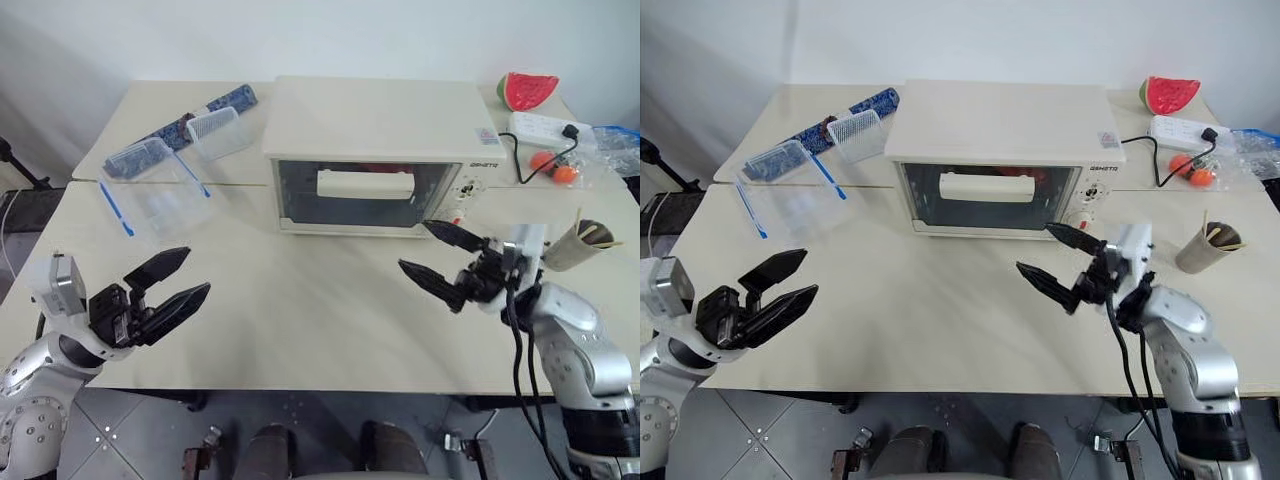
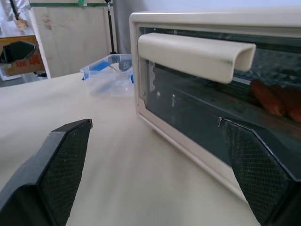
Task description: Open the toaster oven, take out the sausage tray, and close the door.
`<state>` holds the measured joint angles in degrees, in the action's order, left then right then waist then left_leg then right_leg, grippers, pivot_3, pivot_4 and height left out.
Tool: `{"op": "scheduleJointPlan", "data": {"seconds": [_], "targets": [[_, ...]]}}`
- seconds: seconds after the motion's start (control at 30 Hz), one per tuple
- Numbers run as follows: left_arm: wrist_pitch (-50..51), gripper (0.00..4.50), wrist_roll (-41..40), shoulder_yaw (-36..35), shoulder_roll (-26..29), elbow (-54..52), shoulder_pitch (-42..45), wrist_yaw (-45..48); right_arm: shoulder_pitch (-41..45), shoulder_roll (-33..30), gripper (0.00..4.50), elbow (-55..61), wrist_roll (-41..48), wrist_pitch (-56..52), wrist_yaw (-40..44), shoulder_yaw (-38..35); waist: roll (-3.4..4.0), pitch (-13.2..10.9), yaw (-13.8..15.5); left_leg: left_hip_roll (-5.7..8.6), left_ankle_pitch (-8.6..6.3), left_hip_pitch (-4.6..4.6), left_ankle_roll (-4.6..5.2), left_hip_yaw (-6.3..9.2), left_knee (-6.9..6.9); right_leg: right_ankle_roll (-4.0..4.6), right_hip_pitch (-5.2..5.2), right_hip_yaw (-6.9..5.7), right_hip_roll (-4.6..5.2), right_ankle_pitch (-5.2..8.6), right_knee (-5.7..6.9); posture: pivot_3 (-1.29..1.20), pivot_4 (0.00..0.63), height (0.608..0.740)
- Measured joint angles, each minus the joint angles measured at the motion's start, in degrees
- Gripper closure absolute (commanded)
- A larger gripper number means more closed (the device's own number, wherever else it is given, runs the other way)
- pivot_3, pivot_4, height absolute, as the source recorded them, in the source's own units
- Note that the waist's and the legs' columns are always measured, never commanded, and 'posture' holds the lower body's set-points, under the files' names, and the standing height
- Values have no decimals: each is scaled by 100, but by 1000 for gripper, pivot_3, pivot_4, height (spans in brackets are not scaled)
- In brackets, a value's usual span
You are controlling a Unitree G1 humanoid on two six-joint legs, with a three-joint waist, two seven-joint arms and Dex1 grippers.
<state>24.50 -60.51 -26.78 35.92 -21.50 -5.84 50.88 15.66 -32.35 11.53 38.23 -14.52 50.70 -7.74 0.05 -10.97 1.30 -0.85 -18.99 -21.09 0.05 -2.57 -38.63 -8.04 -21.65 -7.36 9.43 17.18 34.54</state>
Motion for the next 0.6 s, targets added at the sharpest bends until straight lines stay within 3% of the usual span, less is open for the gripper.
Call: {"op": "scheduleJointPlan", "data": {"seconds": [0.37,0.6], "targets": [[44,46,262,301,-107,-4,289,4,1054,472,0,-718,-382,-70,-115,280,0,0,-14,-3,0,-9,-1,-37,-4,0,-4,-7,-5,0,-1,0,150,740],[15,46,417,312,-229,-5,228,-11,842,361,0,-711,-568,477,828,350,0,0,-17,-5,-1,-9,-1,-39,-1,0,-5,-7,-6,0,-4,0,150,740]]}}
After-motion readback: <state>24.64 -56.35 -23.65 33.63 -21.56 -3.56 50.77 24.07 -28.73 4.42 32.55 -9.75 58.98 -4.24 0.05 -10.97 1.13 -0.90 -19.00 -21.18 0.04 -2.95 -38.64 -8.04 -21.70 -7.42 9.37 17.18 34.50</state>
